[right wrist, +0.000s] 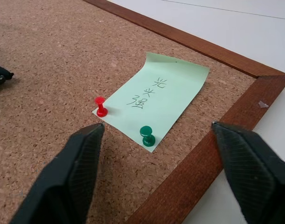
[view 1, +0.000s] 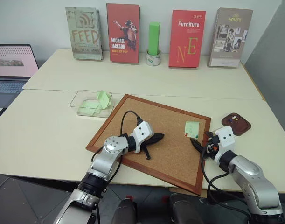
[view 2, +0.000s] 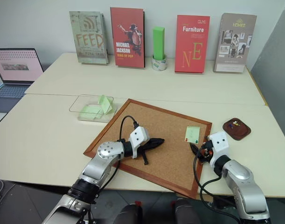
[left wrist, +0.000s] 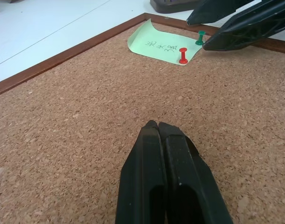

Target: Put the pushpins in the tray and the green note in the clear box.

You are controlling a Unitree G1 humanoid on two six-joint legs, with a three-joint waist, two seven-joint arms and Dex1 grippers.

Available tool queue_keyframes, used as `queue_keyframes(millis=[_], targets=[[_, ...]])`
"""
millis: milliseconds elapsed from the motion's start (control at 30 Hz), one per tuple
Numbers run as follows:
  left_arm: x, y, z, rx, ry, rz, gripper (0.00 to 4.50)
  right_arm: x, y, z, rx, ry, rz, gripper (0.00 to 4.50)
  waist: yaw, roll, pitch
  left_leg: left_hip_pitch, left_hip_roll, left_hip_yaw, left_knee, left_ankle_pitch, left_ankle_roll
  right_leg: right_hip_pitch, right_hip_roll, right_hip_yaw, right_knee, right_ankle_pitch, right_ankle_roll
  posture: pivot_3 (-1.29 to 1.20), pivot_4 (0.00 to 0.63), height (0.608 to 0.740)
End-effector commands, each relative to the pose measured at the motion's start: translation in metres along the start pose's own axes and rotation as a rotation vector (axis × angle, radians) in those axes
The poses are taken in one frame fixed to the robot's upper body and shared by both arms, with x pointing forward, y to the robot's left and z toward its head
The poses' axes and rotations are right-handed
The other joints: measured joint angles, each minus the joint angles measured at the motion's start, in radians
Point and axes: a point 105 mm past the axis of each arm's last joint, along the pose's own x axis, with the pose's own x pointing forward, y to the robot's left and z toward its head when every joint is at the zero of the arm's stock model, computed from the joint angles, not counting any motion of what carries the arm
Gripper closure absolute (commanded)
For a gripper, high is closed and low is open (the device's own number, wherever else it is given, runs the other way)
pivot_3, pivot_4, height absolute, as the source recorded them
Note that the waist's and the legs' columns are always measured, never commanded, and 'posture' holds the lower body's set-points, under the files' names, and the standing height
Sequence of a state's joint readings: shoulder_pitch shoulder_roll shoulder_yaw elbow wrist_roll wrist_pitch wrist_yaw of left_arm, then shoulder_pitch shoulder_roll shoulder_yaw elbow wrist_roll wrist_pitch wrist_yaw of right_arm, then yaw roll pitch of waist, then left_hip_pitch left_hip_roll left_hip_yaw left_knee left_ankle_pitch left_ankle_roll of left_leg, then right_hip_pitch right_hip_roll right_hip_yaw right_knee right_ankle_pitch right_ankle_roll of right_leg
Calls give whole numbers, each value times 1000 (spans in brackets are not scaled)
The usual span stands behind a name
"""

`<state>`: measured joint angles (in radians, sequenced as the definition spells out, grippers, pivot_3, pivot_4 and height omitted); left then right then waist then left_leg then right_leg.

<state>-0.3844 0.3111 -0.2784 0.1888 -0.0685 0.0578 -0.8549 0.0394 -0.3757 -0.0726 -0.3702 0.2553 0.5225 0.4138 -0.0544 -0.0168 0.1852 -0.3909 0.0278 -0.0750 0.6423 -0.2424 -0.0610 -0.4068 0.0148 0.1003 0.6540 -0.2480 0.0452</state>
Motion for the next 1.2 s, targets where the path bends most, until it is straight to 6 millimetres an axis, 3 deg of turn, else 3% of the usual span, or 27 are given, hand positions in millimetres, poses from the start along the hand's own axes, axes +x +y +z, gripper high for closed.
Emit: queue_keyframes(millis=[33, 133, 500, 1200], targets=[[-2, -6, -16, -27, 60, -12, 4500, -2, 0, 7, -22, -36, -1, 1704, 0, 0, 0, 0, 0, 0, 0, 0, 0, 0, 0, 0, 0, 0, 0, 0, 150, 740], [-3, -6, -17, -27, 61, -13, 4500, -2, 1, 7, -29, -33, 1, 2457, 0, 0, 0, 0, 0, 0, -1, 0, 0, 0, 0, 0, -2, 0, 0, 0, 150, 740], [-3, -6, -18, -25, 66, -13, 4500, -2, 5, 10, -31, -51, 17, 4430, 0, 0, 0, -1, 1, 0, -2, 0, 0, 0, 0, 0, -5, 0, 0, 0, 150, 740], [-4, -2, -21, -3, 93, -3, 4500, -24, 19, 48, 19, -280, 34, 4490, -2, 0, 0, -2, 1, 0, -3, 0, 0, 0, 0, -1, -7, 0, 0, 0, 150, 740]])
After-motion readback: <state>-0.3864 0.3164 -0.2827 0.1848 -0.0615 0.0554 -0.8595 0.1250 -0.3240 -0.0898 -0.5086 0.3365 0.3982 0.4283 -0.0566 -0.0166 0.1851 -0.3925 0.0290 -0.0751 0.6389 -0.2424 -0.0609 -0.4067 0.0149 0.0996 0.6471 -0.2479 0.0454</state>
